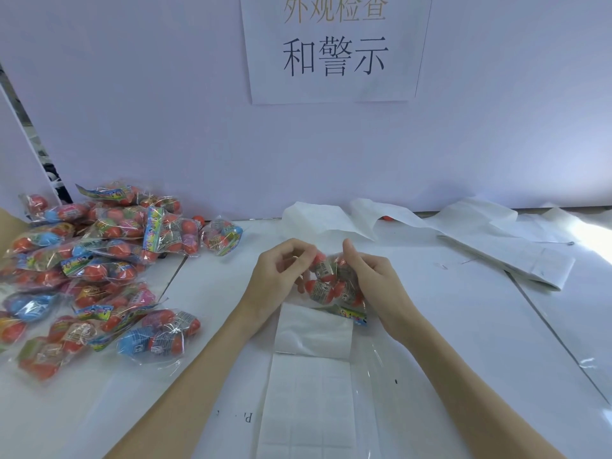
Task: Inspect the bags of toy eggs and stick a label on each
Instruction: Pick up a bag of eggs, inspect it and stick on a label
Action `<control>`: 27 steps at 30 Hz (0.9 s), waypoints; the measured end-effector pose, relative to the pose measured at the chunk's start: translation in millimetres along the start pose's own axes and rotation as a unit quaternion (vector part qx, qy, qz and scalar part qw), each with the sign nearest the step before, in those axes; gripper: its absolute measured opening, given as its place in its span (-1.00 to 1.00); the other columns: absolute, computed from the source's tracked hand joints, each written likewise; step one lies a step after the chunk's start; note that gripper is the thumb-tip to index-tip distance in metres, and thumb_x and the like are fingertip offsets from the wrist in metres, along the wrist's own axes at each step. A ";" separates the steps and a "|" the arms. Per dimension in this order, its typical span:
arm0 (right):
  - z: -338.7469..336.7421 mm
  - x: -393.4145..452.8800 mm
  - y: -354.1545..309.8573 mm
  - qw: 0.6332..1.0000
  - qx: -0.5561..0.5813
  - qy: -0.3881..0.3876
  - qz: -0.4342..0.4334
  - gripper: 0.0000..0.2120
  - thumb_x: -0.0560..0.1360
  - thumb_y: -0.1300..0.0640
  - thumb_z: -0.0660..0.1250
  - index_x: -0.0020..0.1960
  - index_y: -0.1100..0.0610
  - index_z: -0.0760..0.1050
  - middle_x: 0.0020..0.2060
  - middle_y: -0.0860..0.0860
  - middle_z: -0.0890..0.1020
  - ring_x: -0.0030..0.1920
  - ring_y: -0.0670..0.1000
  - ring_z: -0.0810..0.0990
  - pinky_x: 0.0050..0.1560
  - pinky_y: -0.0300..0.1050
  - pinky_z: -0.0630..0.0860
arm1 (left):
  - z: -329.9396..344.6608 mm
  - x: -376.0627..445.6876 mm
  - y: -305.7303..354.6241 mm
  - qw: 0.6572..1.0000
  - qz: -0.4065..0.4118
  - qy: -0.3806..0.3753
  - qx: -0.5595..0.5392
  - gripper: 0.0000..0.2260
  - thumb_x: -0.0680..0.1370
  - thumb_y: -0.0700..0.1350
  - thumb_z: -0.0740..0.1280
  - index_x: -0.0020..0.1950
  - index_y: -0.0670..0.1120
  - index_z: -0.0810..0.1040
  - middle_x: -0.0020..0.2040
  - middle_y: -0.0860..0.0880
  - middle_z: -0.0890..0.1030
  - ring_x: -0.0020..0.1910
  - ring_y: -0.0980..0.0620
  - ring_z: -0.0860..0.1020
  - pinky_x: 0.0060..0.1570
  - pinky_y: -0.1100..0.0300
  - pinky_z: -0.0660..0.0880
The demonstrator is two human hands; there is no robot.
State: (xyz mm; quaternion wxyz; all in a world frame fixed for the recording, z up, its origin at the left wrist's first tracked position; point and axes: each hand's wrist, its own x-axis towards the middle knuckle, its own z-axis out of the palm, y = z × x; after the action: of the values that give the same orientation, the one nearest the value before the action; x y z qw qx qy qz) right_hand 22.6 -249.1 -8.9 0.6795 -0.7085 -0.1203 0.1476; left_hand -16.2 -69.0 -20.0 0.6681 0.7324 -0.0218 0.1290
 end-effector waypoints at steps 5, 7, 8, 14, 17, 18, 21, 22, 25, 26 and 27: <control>2.0 -0.8 1.0 1.000 -0.005 0.013 -0.002 -0.56 0.67 -0.21 0.23 0.01 0.04 0.78 -0.11 0.04 0.79 -0.03 0.04 0.77 0.17 0.08 0.66 | -0.3 0.1 -1.1 0.999 0.003 0.035 -0.003 -0.89 0.62 -0.12 0.42 -0.10 -0.03 0.69 -0.18 -0.03 0.64 -0.27 0.06 0.58 -0.23 0.27 0.53; 2.2 -1.2 0.9 1.000 0.000 0.013 -0.003 -0.56 0.64 -0.25 0.27 -0.02 0.02 0.79 -0.12 0.07 0.79 -0.05 0.06 0.78 0.14 0.09 0.68 | -0.1 0.3 -1.5 0.999 0.003 0.052 0.000 -0.90 0.63 -0.18 0.42 -0.05 -0.10 0.71 -0.07 -0.09 0.68 -0.21 0.01 0.62 -0.18 0.21 0.57; 1.8 -1.3 0.4 1.000 0.003 0.012 0.000 -0.55 0.63 -0.26 0.28 -0.03 0.04 0.79 -0.12 0.09 0.78 -0.05 0.08 0.78 0.15 0.11 0.67 | 0.1 0.3 -1.7 0.998 0.000 0.060 0.001 -0.90 0.63 -0.19 0.42 -0.03 -0.13 0.72 -0.05 -0.14 0.69 -0.20 0.00 0.63 -0.16 0.20 0.57; 1.7 -0.3 0.4 1.000 0.002 0.001 0.015 -0.50 0.69 -0.21 0.18 0.05 0.13 0.75 -0.08 0.12 0.78 0.01 0.14 0.77 0.24 0.22 0.62 | 2.1 0.3 -2.2 0.995 -0.008 0.103 -0.001 -0.92 0.62 -0.21 0.43 -0.01 -0.16 0.74 -0.01 -0.18 0.70 -0.08 -0.05 0.69 0.00 0.06 0.62; 2.5 0.8 2.1 1.000 0.006 0.011 0.007 -0.49 0.72 -0.20 0.10 0.03 0.01 0.77 -0.08 0.07 0.79 0.00 0.08 0.77 0.15 0.12 0.67 | 3.5 0.7 -2.0 0.994 -0.005 0.110 -0.001 -0.91 0.61 -0.20 0.44 -0.02 -0.15 0.76 -0.03 -0.13 0.72 -0.07 -0.04 0.71 -0.03 0.20 0.62; 2.7 1.0 2.5 1.000 0.011 0.014 0.006 -0.47 0.72 -0.21 0.08 -0.01 -0.02 0.77 -0.09 0.06 0.79 -0.01 0.07 0.77 0.11 0.08 0.68 | 3.6 1.0 -2.3 0.994 -0.005 0.111 -0.006 -0.91 0.61 -0.20 0.45 -0.02 -0.15 0.76 -0.04 -0.13 0.72 -0.07 -0.04 0.72 -0.04 0.23 0.62; 2.7 1.8 3.8 0.999 0.011 0.030 0.006 -0.38 0.71 -0.26 0.07 -0.09 0.08 0.76 -0.09 0.20 0.76 -0.02 0.22 0.75 0.07 0.06 0.70 | 2.5 2.2 -4.9 0.993 -0.013 0.115 -0.012 -0.90 0.61 -0.14 0.46 -0.03 -0.13 0.77 -0.05 -0.11 0.73 -0.05 -0.04 0.73 0.00 0.18 0.64; 2.4 2.3 4.7 0.999 0.010 0.036 0.006 -0.35 0.70 -0.29 0.06 -0.16 0.09 0.75 -0.12 0.21 0.76 -0.06 0.23 0.75 0.02 -0.01 0.70 | 2.2 2.8 -5.8 0.993 -0.016 0.117 -0.008 -0.89 0.61 -0.11 0.46 -0.04 -0.11 0.77 -0.06 -0.10 0.74 -0.04 -0.05 0.73 0.03 0.15 0.65; 1.3 2.0 3.8 1.000 0.017 0.011 0.009 -0.35 0.70 -0.30 0.01 -0.08 -0.01 0.78 -0.12 0.02 0.79 -0.08 0.01 0.77 -0.14 -0.25 0.64 | 1.1 4.5 -8.4 0.992 -0.016 0.126 -0.001 -0.87 0.60 -0.06 0.47 -0.09 -0.05 0.77 -0.08 -0.05 0.76 -0.04 -0.03 0.74 0.06 0.13 0.66; 0.5 2.2 3.3 1.000 0.026 0.001 0.008 -0.40 0.70 -0.28 0.04 0.02 0.03 0.77 -0.08 0.03 0.79 -0.04 0.01 0.77 -0.11 -0.23 0.65 | 0.7 4.7 -8.8 0.991 -0.017 0.133 -0.008 -0.87 0.60 -0.06 0.46 -0.09 -0.04 0.77 -0.08 -0.05 0.76 -0.05 -0.02 0.74 0.04 0.15 0.66; -0.3 2.4 2.3 1.000 0.030 -0.005 0.003 -0.46 0.70 -0.26 0.11 0.09 0.07 0.74 -0.05 0.04 0.79 -0.02 0.02 0.77 -0.08 -0.20 0.67 | 0.2 5.0 -9.5 0.989 -0.019 0.142 -0.019 -0.87 0.61 -0.06 0.46 -0.09 -0.04 0.77 -0.08 -0.04 0.76 -0.05 -0.02 0.74 0.02 0.17 0.66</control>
State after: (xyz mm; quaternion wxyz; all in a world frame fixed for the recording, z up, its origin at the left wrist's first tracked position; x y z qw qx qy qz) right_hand 24.9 -248.6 -11.2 0.6991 -0.6878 -0.1170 0.1565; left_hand -9.3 -67.5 -28.2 0.6807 0.6940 0.0847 0.2190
